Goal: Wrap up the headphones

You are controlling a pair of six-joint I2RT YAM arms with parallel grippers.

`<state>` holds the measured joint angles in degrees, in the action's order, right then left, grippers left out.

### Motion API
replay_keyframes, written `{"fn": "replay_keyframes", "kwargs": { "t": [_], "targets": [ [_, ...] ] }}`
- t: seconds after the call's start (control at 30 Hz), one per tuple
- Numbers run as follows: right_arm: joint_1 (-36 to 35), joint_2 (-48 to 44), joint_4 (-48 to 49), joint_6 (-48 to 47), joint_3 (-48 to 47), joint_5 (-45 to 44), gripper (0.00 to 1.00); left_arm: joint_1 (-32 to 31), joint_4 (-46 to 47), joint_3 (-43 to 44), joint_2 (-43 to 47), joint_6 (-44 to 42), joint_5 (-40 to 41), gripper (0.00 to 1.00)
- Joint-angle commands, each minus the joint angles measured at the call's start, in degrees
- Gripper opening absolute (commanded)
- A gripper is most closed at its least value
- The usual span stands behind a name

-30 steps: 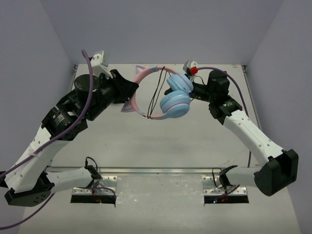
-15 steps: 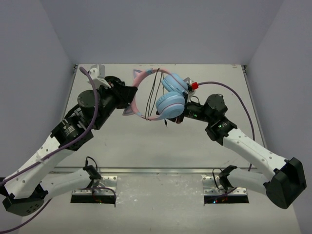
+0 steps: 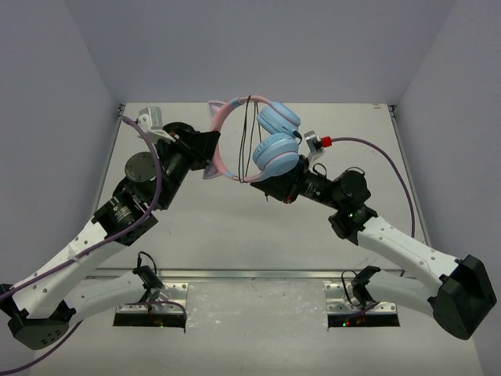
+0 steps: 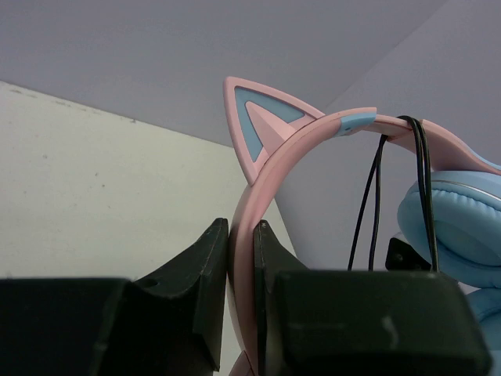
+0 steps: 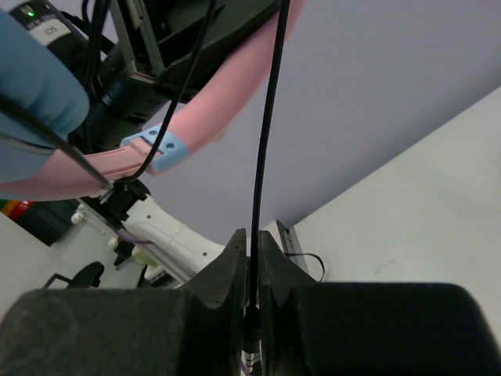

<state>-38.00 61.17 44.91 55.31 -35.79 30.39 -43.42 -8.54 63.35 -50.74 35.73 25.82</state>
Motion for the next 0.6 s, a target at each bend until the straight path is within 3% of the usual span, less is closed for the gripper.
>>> {"fn": "replay_keyframes", "kwargs": {
  "t": [0.0, 0.27, 0.57],
  "targets": [
    [-1.46, -1.66, 8.35, 5.15, 1.86, -1.65, 0.09, 0.09, 16.42, -0.15, 2.4, -0.74, 3.0, 0.0],
    [-5.59, -0.7, 15.12, 6.74, 3.36, -6.91, 0.01, 0.09, 24.79, -2.88, 0.56, 0.29, 4.49, 0.0],
    [-5.68, 3.25, 20.3, 8.14, 4.93, -10.17, 0.04, 0.09, 24.97, -8.68, 2.4, 5.93, 10.12, 0.0]
  ]
}}
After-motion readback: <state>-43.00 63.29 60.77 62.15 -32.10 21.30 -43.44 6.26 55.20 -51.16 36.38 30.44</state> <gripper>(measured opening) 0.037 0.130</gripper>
